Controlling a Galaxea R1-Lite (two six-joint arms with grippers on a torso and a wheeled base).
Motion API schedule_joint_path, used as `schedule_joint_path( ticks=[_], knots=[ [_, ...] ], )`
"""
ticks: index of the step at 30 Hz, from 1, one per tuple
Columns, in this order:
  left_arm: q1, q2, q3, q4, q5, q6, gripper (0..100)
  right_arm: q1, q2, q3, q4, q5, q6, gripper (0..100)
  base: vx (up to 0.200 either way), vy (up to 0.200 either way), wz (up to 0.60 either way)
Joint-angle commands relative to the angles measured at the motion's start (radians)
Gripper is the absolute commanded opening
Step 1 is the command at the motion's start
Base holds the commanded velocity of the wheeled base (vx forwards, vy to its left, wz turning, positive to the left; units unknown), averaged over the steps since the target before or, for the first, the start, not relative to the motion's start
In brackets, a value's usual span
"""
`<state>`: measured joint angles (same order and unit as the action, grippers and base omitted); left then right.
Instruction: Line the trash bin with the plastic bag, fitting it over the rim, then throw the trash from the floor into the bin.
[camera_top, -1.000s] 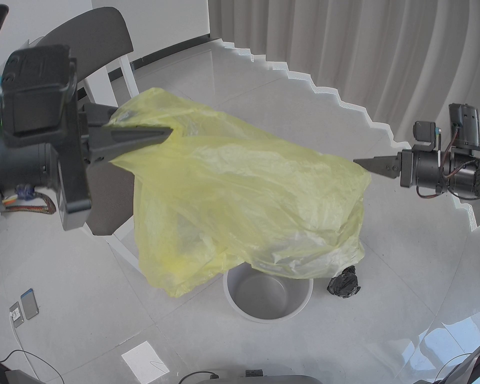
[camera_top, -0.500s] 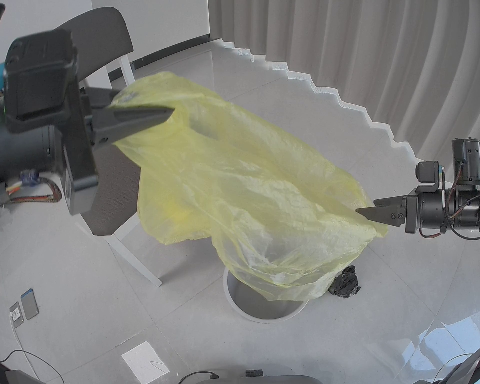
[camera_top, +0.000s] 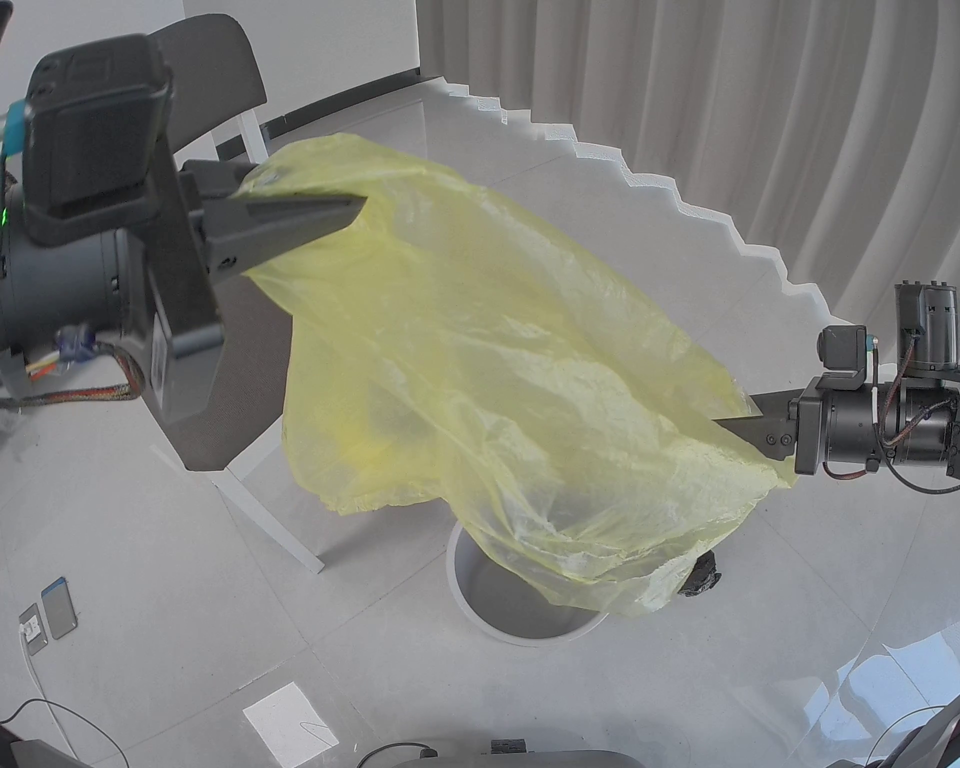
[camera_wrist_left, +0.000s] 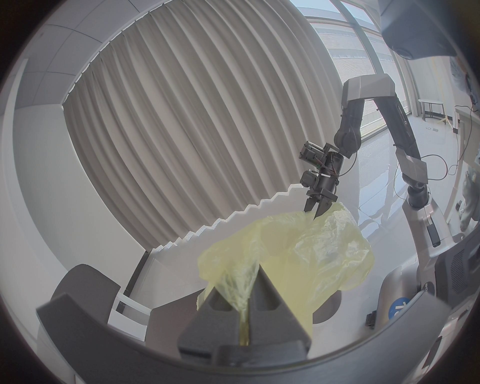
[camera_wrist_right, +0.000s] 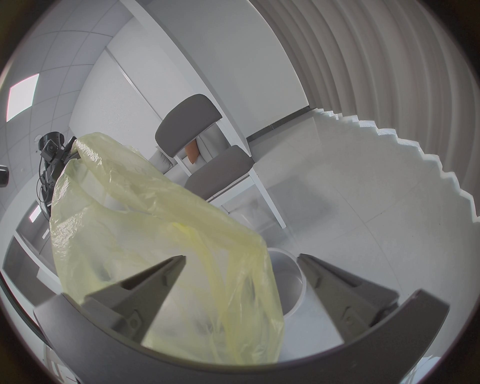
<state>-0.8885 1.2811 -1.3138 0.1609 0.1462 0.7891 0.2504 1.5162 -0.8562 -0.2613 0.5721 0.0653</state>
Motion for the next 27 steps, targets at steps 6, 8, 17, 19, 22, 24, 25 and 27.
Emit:
schedule_joint_path(
  ticks=[6,8,17,19,22,24,25,27],
  knots=[
    [-0.046,0.003,-0.001,-0.041,0.007,-0.102,0,-0.005,0.019,0.072,-0.076,-0.009,0.002,0,0.0,0.0,0.0],
    [-0.043,0.014,0.001,-0.07,0.018,-0.159,0,-0.005,0.018,0.071,-0.076,-0.014,0.004,0,0.0,0.0,0.0],
    [0.003,0.041,0.104,-0.221,0.127,-0.472,0,0.004,0.024,0.072,-0.156,-0.175,0.119,0,0.0,0.0,0.0],
    [0.048,0.026,0.166,-0.225,0.112,-0.515,0,0.01,0.035,0.082,-0.194,-0.207,0.142,0,0.0,0.0,0.0],
    [0.072,0.018,0.214,-0.227,0.09,-0.539,0,0.01,0.036,0.085,-0.214,-0.23,0.149,0,0.0,0.0,0.0],
    [0.117,0.003,0.321,-0.247,0.044,-0.594,0,0.021,0.035,0.085,-0.234,-0.252,0.168,0,0.0,0.0,0.0],
    [0.123,0.003,0.392,-0.293,0.027,-0.646,0,0.038,0.033,0.085,-0.237,-0.261,0.18,0,0.0,0.0,0.0],
    [0.12,0.018,0.476,-0.394,0.021,-0.705,0,0.053,0.036,0.085,-0.237,-0.287,0.186,0,0.0,0.0,0.0]
  ],
)
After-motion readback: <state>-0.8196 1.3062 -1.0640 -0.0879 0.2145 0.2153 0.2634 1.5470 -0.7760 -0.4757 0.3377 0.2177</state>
